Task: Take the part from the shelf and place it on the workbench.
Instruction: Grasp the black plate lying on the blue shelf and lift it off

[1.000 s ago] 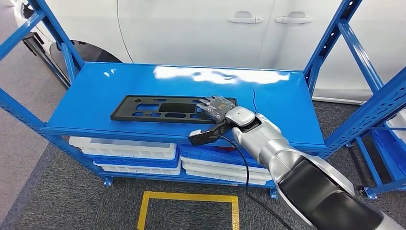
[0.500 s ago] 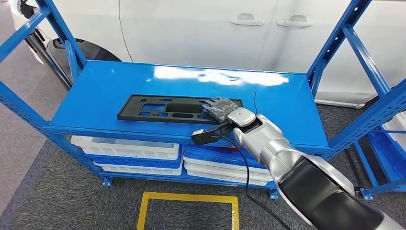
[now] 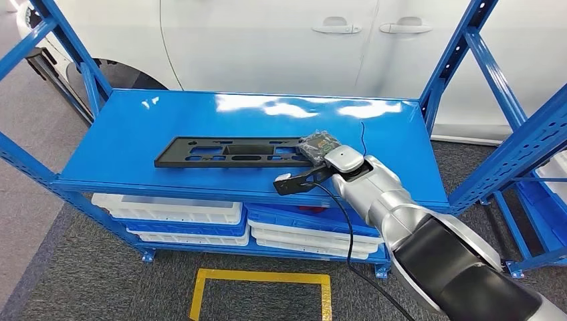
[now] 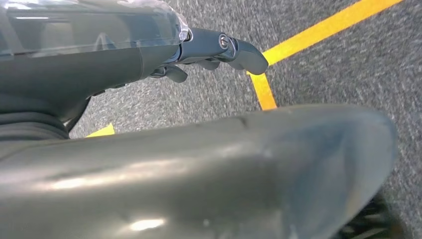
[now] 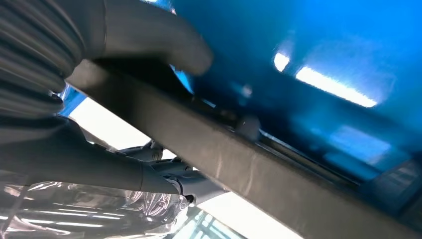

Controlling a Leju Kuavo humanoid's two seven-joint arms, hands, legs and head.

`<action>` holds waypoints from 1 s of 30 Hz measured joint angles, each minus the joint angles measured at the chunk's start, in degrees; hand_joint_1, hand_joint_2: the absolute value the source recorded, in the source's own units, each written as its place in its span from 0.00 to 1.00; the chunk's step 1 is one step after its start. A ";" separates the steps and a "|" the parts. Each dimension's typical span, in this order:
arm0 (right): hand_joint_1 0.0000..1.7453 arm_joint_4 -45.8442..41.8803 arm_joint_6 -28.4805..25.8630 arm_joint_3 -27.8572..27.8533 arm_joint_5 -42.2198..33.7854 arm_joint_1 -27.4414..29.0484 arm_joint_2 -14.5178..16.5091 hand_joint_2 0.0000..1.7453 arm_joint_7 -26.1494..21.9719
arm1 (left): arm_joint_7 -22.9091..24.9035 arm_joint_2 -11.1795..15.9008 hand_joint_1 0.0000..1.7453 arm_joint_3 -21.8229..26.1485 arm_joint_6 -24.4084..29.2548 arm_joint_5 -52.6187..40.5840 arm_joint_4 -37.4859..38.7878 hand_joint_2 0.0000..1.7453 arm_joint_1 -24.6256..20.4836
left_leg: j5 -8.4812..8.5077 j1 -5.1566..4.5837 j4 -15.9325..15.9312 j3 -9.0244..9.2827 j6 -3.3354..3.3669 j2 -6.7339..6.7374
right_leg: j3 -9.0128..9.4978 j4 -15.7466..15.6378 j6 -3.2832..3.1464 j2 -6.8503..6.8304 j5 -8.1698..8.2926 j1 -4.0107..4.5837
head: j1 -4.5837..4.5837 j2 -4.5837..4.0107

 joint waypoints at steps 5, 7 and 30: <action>0.99 -0.01 -0.16 -0.09 0.09 -0.51 -0.01 1.00 0.16 | 0.03 0.00 0.00 0.00 0.00 0.04 0.00 0.00 0.16 | 5.94 -0.09 -9.93 5.05 0.57 0.01 | 0.40 0.25 0.29 0.10 -0.26 0.29 | 0.00 0.00; 1.00 0.00 -0.50 -0.32 0.16 -0.73 -0.07 1.00 0.22 | 0.03 -0.01 0.00 0.00 0.01 0.10 0.00 0.00 0.12 | 6.93 -0.27 -14.28 7.21 1.02 -0.03 | 0.32 0.39 0.81 0.19 -0.31 0.45 | 0.00 0.00; 1.00 -29.57 27.38 -30.75 -65.40 -0.52 3.11 1.00 -27.88 | -7.46 -0.44 0.00 9.20 -4.64 14.74 0.00 0.00 -0.44 | 0.85 -0.05 -1.14 0.17 0.05 -0.03 | 0.28 0.02 -0.14 -0.30 -0.45 0.00 | 0.00 0.00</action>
